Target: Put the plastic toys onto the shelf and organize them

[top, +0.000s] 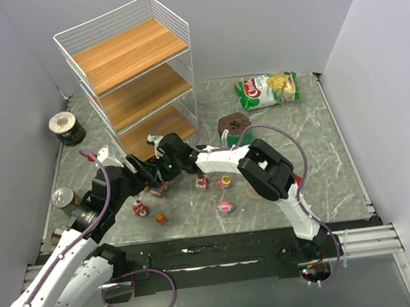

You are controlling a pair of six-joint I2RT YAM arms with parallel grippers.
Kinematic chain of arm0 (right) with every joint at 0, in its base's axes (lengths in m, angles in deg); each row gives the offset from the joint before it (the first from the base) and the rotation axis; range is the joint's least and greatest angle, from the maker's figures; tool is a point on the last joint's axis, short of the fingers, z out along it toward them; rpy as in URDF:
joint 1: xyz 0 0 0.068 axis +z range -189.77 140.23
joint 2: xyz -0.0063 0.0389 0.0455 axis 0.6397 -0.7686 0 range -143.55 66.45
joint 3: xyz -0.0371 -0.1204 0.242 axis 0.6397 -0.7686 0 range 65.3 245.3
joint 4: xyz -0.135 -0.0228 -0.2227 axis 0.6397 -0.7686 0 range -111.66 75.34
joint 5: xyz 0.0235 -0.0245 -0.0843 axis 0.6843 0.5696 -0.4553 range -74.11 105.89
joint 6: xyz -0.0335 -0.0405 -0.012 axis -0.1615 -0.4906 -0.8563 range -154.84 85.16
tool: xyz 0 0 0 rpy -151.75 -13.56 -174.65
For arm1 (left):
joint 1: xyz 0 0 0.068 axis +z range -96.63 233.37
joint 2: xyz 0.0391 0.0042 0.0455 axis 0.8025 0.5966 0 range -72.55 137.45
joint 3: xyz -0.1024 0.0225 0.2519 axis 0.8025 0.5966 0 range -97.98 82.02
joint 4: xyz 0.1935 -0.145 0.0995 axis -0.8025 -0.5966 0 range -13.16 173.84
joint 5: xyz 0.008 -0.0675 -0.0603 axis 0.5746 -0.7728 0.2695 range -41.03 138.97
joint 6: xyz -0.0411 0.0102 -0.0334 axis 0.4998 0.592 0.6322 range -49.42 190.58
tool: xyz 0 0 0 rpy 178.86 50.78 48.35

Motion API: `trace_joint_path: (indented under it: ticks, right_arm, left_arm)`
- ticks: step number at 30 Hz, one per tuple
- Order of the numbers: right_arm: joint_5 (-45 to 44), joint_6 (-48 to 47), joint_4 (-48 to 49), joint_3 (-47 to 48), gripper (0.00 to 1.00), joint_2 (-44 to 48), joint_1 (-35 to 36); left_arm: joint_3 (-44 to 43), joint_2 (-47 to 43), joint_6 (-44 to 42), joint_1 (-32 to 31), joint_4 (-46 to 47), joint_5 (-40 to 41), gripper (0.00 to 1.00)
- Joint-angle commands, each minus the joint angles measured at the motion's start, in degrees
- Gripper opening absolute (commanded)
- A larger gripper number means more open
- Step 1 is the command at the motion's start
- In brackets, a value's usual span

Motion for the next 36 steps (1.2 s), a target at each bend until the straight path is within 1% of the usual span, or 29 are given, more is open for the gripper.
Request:
trace_joint_path:
  ticks: [1,5,8,11,12,14,15,17,18,20,23,24,28,32,35,36]
  right_arm:
    - [-3.94,-1.81,-2.48,1.95,0.76,-1.86,2.06]
    - [-8.33,-2.77,-4.58,1.60,0.74,-1.78,3.20]
    - [-11.58,-3.48,-5.29,0.81,0.70,-1.60,4.35]
    - [-13.87,-3.65,-5.73,-0.07,0.62,-1.43,5.40]
    - [-15.45,-3.57,-6.34,-0.25,0.56,-1.43,5.58]
    - [-16.95,-3.48,-6.61,-1.04,0.50,-0.90,6.37]
    - [-18.09,-3.48,-6.52,-1.39,0.44,-0.64,6.46]
    - [-19.24,-3.48,-6.08,-2.79,0.37,0.50,6.81]
    - [-19.68,-3.30,-5.91,-3.67,0.30,1.03,6.72]
    - [-21.61,-3.13,-5.82,-4.46,0.24,2.17,6.81]
    - [-24.24,-2.60,-5.73,-5.87,0.18,4.02,6.81]
    - [-24.86,-2.51,-5.82,-6.40,0.15,4.46,6.81]
    - [-31.09,-1.99,-6.78,-7.80,0.11,7.97,6.72]
    - [-35.40,-1.11,-7.49,-10.00,0.07,12.36,6.28]
    - [-38.30,0.03,-7.93,-11.76,0.06,16.58,5.85]
    - [-38.40,0.30,-8.10,-12.55,0.06,17.64,5.67]
  left_arm:
    - [0.00,-1.30,-0.91,-0.09,1.11,0.00,0.80]
    - [0.26,-1.65,-0.82,-0.09,1.10,0.17,0.81]
    - [0.35,-1.74,-0.91,-0.09,1.10,0.09,0.81]
    - [0.44,-1.92,-0.73,-0.09,0.93,0.26,0.81]
    - [0.44,-2.00,-0.73,-0.09,0.93,0.17,0.81]
    - [0.62,-2.09,-0.73,-0.09,1.02,0.17,0.81]
    - [0.62,-2.18,-0.82,-0.09,0.93,0.17,0.81]
    - [0.62,-2.09,-0.82,-0.09,1.10,-0.18,0.81]
    - [0.70,-1.92,-0.82,-0.09,1.10,-0.27,0.81]
    - [0.79,-1.92,-0.65,-0.09,1.10,-0.62,0.81]
    - [0.88,-1.83,-0.47,-0.09,0.84,-1.14,0.81]
    - [0.88,-2.00,-0.30,-0.09,0.84,-1.23,0.81]
    - [1.41,-2.09,0.41,-0.09,0.75,-1.85,0.81]
    - [1.76,-0.87,1.28,-0.09,1.63,-3.42,0.80]
    - [2.28,0.80,2.16,-0.09,2.68,-4.83,0.79]
    - [2.55,1.59,2.78,-0.09,4.25,-6.40,0.78]
